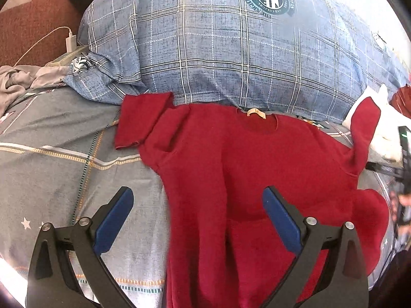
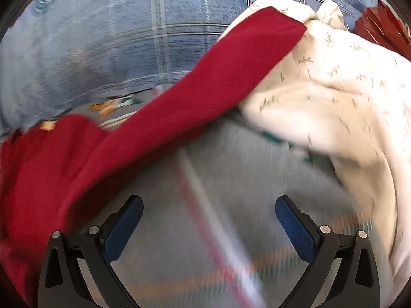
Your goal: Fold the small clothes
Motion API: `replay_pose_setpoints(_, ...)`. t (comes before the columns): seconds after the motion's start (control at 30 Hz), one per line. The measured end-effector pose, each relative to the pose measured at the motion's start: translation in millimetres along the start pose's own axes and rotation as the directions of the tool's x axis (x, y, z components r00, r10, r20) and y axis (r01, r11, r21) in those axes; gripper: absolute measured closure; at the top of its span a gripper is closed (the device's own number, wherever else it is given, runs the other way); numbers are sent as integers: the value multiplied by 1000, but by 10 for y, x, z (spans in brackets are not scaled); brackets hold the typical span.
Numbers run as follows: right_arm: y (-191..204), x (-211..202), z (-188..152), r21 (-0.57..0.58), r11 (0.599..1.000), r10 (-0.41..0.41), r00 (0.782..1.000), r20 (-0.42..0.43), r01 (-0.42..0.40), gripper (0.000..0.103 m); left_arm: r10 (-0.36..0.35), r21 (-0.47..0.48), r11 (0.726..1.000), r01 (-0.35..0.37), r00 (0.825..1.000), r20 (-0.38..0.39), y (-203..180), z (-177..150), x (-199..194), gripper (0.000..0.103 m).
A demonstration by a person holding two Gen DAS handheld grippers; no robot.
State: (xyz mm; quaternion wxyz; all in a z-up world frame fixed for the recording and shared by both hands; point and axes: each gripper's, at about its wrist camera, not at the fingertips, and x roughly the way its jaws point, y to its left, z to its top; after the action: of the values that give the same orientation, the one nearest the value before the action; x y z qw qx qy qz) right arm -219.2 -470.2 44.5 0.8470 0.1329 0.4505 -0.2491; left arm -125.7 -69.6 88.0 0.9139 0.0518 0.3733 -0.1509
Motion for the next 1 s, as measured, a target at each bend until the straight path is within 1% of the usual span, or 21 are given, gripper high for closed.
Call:
replay_pose_setpoints(0.03,11,-55,-23,-5,1000,4,1000,4,-4,1,-2,0,1000,2,1000,-3,-6,-5,9,2)
replay_pose_setpoints(0.1,91,-345,-156,-46,999,23,999,29,-21,0,-8,-5,1000,8,1000,-5,-7,-6,9,2)
replay_pose_setpoints(0.13,182,-552,-251,-79,996,36,998,57,-32,0,-14,-11,1000,14,1000,-3,-6,-7,1,2)
replay_pose_setpoints(0.2,365,-800,-318,-119,990,82,994,71,-73,0,-20,-18,1000,20,1000,-2,-10,-5,-9,2)
replay_pose_setpoints(0.3,668,-1067,-386,-151,977,165,981,100,-149,0,-20,-24,1000,20,1000,5,-25,16,-38,2)
replay_pose_setpoints(0.37,838,-1177,-450,-177,966,209,970,120,-187,0,-18,-25,1000,18,1000,7,-31,30,-61,2)
replay_pose_setpoints(0.4,954,-1218,-455,-194,963,217,967,131,-190,0,-17,-27,999,17,1000,8,-32,40,-69,2)
replay_pose_setpoints(0.5,1270,-1196,-407,-237,956,213,964,161,-171,0,-7,-35,999,8,1000,10,-18,64,-96,2)
replay_pose_setpoints(0.63,1578,-1101,-339,-256,947,237,958,158,-192,0,3,-48,999,-2,1000,20,35,86,-130,2)
replay_pose_setpoints(0.7,1695,-1090,-353,-260,948,229,959,166,-182,0,11,-48,999,-10,1000,20,56,88,-131,2)
replay_pose_setpoints(0.9,1888,-1021,-385,-251,946,248,956,159,-204,0,4,-56,998,-3,1000,19,96,82,-107,2)
replay_pose_setpoints(1.0,1939,-1033,-388,-249,945,260,950,171,-213,0,5,-59,998,-4,1000,21,98,85,-90,2)
